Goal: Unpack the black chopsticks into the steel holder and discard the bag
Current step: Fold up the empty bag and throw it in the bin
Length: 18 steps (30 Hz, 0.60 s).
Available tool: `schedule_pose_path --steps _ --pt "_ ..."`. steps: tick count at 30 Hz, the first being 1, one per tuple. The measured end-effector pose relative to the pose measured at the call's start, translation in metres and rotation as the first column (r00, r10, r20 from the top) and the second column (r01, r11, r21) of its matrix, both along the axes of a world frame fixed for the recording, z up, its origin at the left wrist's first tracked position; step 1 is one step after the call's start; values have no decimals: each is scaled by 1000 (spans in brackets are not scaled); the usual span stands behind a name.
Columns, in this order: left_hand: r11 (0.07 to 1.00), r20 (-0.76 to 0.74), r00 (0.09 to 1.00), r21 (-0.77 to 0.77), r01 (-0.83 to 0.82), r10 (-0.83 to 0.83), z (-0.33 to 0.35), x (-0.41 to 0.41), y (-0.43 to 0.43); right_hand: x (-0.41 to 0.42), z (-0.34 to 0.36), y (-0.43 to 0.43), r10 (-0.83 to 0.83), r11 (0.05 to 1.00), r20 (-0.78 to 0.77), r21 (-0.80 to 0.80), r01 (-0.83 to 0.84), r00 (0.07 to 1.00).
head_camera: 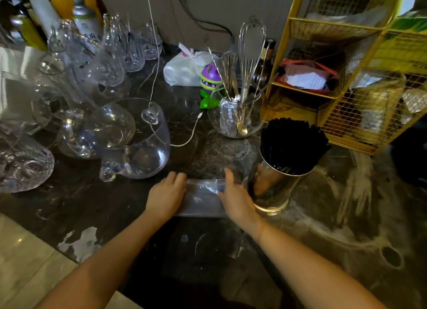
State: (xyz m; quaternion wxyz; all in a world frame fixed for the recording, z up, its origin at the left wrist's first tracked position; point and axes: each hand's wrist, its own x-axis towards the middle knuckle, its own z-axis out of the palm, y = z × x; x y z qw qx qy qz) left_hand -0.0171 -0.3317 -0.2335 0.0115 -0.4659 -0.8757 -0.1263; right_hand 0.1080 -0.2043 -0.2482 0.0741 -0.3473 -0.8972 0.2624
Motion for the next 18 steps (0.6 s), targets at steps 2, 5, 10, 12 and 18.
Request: schedule_pose_path --steps 2,5,10,12,18 --pt "987 -127 980 -65 145 -153 -1 0 -3 0 -3 -3 30 990 28 139 -33 999" --pt "955 -171 945 -156 253 -279 0 -1 -6 2 -2 -5 164 942 90 279 -183 982" --pt "923 0 934 -149 354 -358 -3 0 -14 6 3 -5 399 867 158 253 -428 903" --pt "920 83 933 -157 359 -350 -5 0 -17 11 5 -6 462 848 158 210 -487 873" --pt "816 165 926 -439 376 -339 -3 7 -23 23 7 -10 521 809 381 64 -584 764"
